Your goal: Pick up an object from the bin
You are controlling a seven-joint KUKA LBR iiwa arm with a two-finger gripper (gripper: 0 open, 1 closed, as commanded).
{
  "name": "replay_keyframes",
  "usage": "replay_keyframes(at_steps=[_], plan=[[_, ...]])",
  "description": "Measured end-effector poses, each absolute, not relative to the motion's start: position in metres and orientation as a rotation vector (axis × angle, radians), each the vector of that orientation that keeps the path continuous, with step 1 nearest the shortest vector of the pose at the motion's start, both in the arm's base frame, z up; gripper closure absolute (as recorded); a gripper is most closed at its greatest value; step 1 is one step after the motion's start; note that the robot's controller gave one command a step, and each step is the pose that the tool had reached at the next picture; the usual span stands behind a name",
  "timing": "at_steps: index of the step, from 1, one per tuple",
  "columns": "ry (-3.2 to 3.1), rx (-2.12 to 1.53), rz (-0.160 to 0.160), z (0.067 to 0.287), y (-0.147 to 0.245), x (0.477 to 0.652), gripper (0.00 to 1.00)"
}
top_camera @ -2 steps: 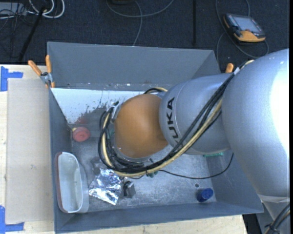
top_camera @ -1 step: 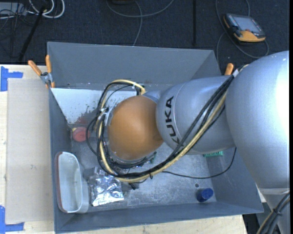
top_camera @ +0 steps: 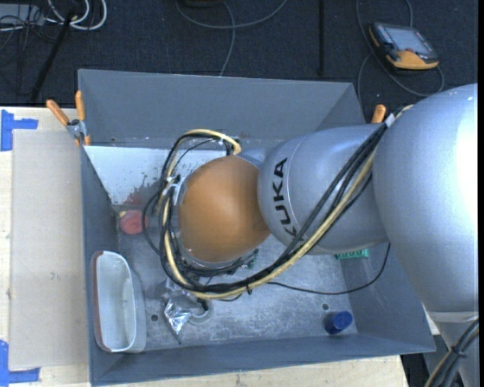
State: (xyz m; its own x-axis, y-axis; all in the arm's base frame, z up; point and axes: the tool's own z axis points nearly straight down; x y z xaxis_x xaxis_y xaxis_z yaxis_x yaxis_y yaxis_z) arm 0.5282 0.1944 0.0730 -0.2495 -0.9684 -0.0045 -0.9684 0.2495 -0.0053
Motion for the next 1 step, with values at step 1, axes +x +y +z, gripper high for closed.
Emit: replay_keyframes(at_steps=[1], plan=[[2.432, -1.974, -0.004, 0.2087, 0.1793, 0.5536, 1.0]])
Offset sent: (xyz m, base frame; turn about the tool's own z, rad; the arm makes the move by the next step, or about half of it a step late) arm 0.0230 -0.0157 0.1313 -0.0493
